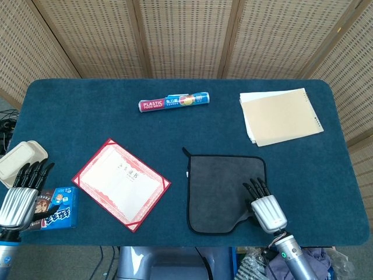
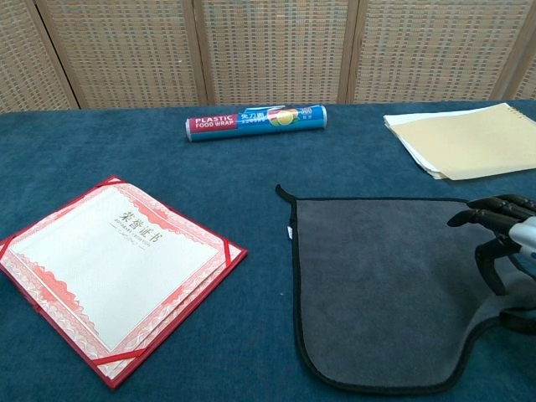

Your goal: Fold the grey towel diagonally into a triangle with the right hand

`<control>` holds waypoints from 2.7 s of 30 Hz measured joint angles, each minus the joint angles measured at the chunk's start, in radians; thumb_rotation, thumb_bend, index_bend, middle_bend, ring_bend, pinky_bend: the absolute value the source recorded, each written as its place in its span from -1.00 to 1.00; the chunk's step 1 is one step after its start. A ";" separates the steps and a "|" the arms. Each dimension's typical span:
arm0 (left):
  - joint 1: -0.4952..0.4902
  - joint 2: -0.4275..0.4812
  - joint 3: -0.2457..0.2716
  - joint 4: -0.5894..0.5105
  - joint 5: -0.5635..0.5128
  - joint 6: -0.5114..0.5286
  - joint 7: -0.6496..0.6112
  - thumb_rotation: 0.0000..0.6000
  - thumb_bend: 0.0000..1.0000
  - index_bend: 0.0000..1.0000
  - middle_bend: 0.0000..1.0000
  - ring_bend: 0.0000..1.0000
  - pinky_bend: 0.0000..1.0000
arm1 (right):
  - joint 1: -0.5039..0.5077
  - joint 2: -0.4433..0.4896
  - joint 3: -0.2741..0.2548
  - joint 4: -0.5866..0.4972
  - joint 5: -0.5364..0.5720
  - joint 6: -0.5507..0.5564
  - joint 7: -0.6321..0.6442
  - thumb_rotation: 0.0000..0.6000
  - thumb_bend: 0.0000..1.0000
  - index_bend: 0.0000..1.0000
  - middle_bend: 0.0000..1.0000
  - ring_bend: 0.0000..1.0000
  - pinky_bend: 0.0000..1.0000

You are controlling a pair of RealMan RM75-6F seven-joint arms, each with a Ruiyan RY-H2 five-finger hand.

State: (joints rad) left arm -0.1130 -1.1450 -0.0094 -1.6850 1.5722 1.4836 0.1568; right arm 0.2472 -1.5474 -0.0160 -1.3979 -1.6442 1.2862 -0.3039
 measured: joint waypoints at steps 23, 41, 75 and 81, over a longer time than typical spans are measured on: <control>-0.007 -0.005 -0.001 0.008 -0.012 -0.019 -0.004 1.00 -0.76 -1.00 -1.00 -1.00 -1.00 | 0.138 -0.019 0.115 -0.091 0.092 -0.121 -0.152 1.00 -0.42 0.30 -0.70 -1.00 -1.00; -0.015 -0.012 0.001 0.014 -0.020 -0.036 -0.004 1.00 -0.76 -1.00 -1.00 -1.00 -1.00 | 0.225 -0.059 0.182 -0.068 0.197 -0.195 -0.198 1.00 -0.42 0.30 -0.70 -1.00 -1.00; -0.025 -0.023 0.000 0.026 -0.043 -0.059 0.003 1.00 -0.76 -1.00 -1.00 -1.00 -1.00 | 0.388 -0.146 0.228 0.020 0.308 -0.286 -0.209 1.00 -0.42 0.32 -0.69 -1.00 -1.00; -0.026 -0.021 -0.001 0.026 -0.045 -0.060 -0.003 1.00 -0.77 -1.00 -1.00 -1.00 -1.00 | 0.418 -0.171 0.235 0.030 0.339 -0.302 -0.226 1.00 -0.42 0.32 -0.68 -1.00 -1.00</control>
State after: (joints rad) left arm -0.1389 -1.1657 -0.0105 -1.6590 1.5275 1.4238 0.1534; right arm 0.6648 -1.7184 0.2192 -1.3678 -1.3052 0.9839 -0.5301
